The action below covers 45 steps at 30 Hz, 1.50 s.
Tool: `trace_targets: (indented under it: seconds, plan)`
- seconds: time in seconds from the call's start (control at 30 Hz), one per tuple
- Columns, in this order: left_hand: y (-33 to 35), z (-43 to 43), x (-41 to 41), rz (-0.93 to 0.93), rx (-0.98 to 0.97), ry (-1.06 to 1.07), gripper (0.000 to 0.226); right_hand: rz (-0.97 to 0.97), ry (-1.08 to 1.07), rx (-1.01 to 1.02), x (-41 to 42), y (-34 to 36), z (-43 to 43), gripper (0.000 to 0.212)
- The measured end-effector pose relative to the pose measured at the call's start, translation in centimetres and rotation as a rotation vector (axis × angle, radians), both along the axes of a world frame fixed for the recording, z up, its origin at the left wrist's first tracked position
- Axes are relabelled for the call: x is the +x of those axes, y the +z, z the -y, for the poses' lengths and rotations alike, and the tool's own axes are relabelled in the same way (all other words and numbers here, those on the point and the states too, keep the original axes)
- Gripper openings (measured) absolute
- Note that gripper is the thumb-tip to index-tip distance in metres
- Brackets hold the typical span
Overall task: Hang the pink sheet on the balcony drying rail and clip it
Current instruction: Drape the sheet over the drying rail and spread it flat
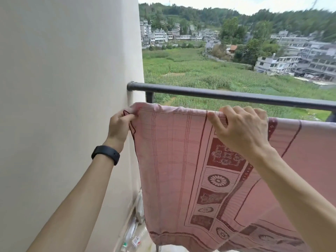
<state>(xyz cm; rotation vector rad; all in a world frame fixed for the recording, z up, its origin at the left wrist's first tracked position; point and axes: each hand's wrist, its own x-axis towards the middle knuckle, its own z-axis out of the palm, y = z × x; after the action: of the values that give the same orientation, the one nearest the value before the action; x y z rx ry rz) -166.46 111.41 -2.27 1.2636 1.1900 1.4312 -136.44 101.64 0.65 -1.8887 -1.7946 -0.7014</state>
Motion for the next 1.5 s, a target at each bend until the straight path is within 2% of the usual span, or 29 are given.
trace_targets:
  seconds: [0.07,0.17,0.27,0.37,0.43,0.5,0.57,0.6,0.67,0.73,0.8,0.87,1.03,1.17,1.27,1.33,1.4,1.5]
  plan:
    - [0.6,-0.2,0.5,-0.019,0.077,0.022,0.024,-0.012,-0.072,0.1,2.0,-1.3,0.8,0.062]
    - [0.3,-1.3,0.4,-0.186,0.208,0.194,0.028,-0.111,-0.169,0.228,5.3,-2.3,2.0,0.057]
    - [0.7,-2.1,0.1,-0.206,0.217,0.215,0.022,-0.093,-0.123,0.266,7.2,-3.4,2.7,0.053]
    - [1.8,-1.2,1.2,-0.262,0.204,0.241,0.017,-0.086,-0.124,0.379,7.0,-4.6,2.3,0.04]
    - [2.5,0.7,2.8,-0.41,0.276,0.398,0.025,-0.095,-0.126,0.406,6.7,-4.9,2.0,0.037]
    - [3.1,3.1,5.4,-0.697,0.519,0.505,0.03,-0.092,-0.051,0.378,6.9,-4.5,2.6,0.038]
    - [3.2,4.9,8.9,-0.955,0.74,0.442,0.035,-0.097,0.074,0.355,8.1,-3.4,3.7,0.04]
    - [3.0,5.5,10.9,-1.034,0.788,0.372,0.039,-0.111,0.091,0.372,9.3,-2.7,4.3,0.041]
    - [2.4,6.4,15.0,-1.117,0.8,0.26,0.044,-0.162,-0.033,0.399,13.1,-1.8,5.4,0.044]
    - [1.8,6.9,18.0,-1.153,0.782,0.19,0.044,-0.205,-0.17,0.342,17.7,-1.6,6.6,0.051]
    - [0.9,6.6,19.1,-1.158,0.788,0.177,0.043,-0.124,-0.149,0.275,21.0,-2.3,8.2,0.057]
    - [0.1,5.9,18.6,-1.194,0.846,0.238,0.044,-0.025,-0.1,0.288,23.8,-3.1,9.6,0.051]
    - [0.0,5.9,18.0,-1.22,0.789,0.314,0.045,-0.029,-0.223,0.317,30.4,-3.9,12.8,0.045]
    - [0.5,9.1,22.9,-1.079,0.646,0.383,0.04,-0.023,-0.148,0.291,31.9,-3.8,13.3,0.044]
    - [0.9,11.8,29.7,-1.167,0.775,0.218,0.045,-0.003,-0.159,0.273,31.8,-4.0,13.1,0.045]
    - [1.0,12.8,32.9,-1.231,0.767,0.138,0.049,0.04,-0.132,0.257,32.3,-4.4,13.7,0.043]
    - [0.7,12.9,33.9,-1.254,0.762,0.141,0.051,0.052,-0.126,0.248,33.0,-4.9,14.6,0.046]
    - [-0.9,13.1,33.1,-1.265,0.854,0.177,0.05,-0.016,-0.118,0.261,32.9,-5.7,15.1,0.054]
